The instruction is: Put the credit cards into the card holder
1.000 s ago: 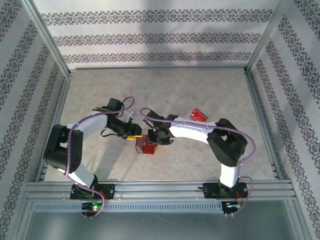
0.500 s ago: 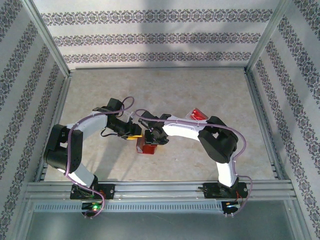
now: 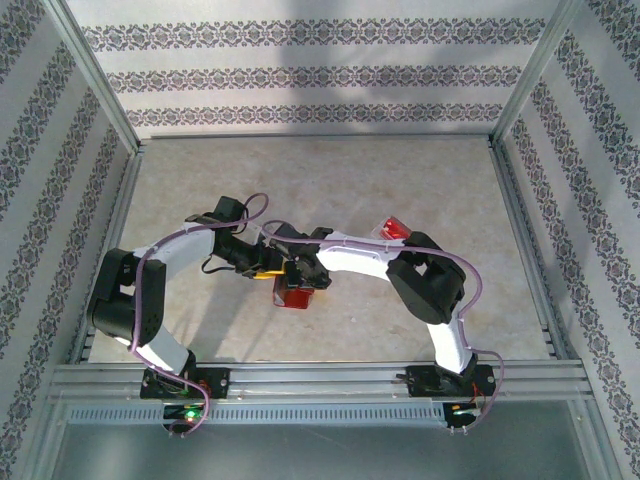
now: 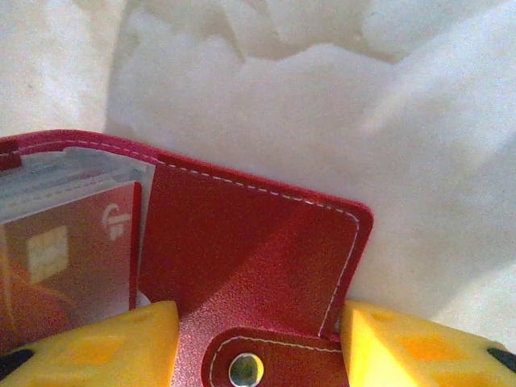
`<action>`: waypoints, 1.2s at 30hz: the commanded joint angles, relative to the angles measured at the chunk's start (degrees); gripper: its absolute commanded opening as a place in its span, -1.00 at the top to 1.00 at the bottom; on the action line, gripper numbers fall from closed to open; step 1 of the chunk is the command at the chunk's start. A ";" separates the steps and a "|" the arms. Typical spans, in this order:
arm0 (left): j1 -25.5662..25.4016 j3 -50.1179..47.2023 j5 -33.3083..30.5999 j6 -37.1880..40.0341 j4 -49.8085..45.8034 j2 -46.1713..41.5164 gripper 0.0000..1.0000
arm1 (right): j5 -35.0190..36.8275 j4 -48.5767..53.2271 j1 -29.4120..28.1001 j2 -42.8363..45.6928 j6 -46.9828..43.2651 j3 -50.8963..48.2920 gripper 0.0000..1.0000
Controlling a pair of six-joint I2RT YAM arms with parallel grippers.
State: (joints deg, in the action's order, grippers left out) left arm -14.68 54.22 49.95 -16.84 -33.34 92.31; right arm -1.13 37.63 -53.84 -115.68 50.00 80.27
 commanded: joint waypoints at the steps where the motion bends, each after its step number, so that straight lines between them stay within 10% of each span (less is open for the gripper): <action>1: -0.76 -0.04 1.13 -0.47 1.26 -0.73 0.25 | 2.73 3.84 -1.40 -0.22 -1.13 -0.44 -0.07; 18: -1.90 -0.43 5.17 -1.58 3.61 -1.17 0.25 | 1.22 -3.52 1.56 10.72 1.25 -11.30 0.67; 36: -10.44 4.32 9.95 -4.50 5.74 8.57 0.30 | -4.84 -20.02 5.94 18.21 9.25 -28.15 0.26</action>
State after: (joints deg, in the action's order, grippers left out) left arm -23.62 56.42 58.11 -20.95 -27.79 99.48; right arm -6.48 17.39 -48.49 -99.00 57.58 54.04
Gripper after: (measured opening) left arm 0.353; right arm 0.368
